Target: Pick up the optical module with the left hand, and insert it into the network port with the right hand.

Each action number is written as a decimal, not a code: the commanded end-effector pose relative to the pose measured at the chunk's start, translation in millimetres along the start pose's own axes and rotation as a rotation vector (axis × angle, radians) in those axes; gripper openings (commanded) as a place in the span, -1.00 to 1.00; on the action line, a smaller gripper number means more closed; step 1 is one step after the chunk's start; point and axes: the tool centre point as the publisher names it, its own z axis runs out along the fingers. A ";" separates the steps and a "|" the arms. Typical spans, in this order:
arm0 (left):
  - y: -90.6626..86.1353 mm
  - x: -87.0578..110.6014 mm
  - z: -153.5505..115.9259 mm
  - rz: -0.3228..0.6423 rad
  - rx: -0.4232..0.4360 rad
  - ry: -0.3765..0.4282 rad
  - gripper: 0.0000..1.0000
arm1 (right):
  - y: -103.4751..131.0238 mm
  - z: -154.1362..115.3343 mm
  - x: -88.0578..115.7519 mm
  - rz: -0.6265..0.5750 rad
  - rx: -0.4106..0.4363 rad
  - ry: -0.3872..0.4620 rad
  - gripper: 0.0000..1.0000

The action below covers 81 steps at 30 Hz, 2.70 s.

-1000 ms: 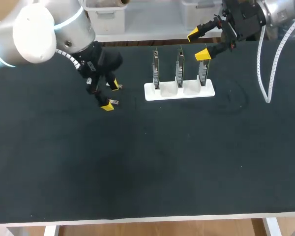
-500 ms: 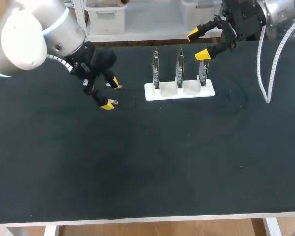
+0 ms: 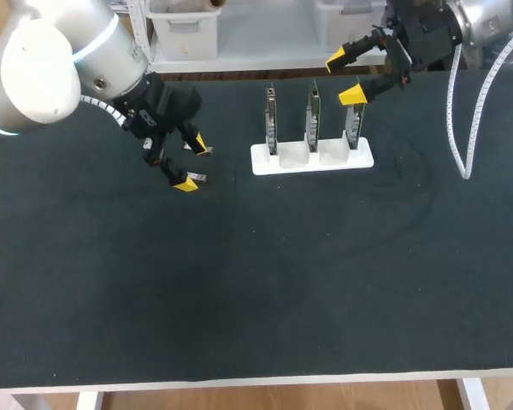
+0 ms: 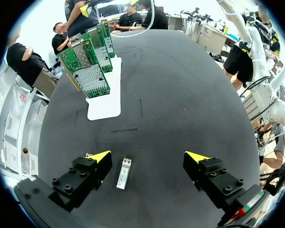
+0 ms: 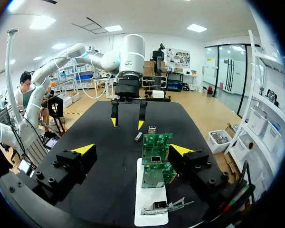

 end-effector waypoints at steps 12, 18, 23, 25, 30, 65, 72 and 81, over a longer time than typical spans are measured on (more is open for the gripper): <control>5.9 14.8 -10.9 0.029 -0.010 0.209 1.00 | -0.9 -0.1 -0.1 0.000 -0.002 0.000 1.00; 8.1 25.3 -9.6 0.028 -0.007 0.240 1.00 | -0.9 -0.1 -0.1 0.000 -0.002 0.000 1.00; 8.7 27.7 -8.4 0.024 -0.010 0.246 1.00 | -0.9 -0.1 -0.1 0.000 -0.002 0.000 1.00; 8.8 28.7 -4.3 0.023 -0.004 0.248 1.00 | -0.9 -0.1 -0.1 0.000 -0.002 0.000 1.00; 9.5 30.1 1.5 0.026 0.004 0.248 1.00 | -0.9 -0.1 -0.1 0.000 -0.002 0.000 1.00; 15.7 25.0 6.7 0.071 0.051 0.241 1.00 | -0.9 -0.1 -0.1 0.000 -0.002 0.000 1.00; 16.6 26.3 6.8 0.075 0.053 0.268 1.00 | -0.9 -0.1 -0.1 0.000 -0.002 0.000 1.00; 25.6 28.6 3.3 0.082 0.048 0.281 1.00 | -0.9 -0.1 -0.1 0.000 -0.002 0.000 1.00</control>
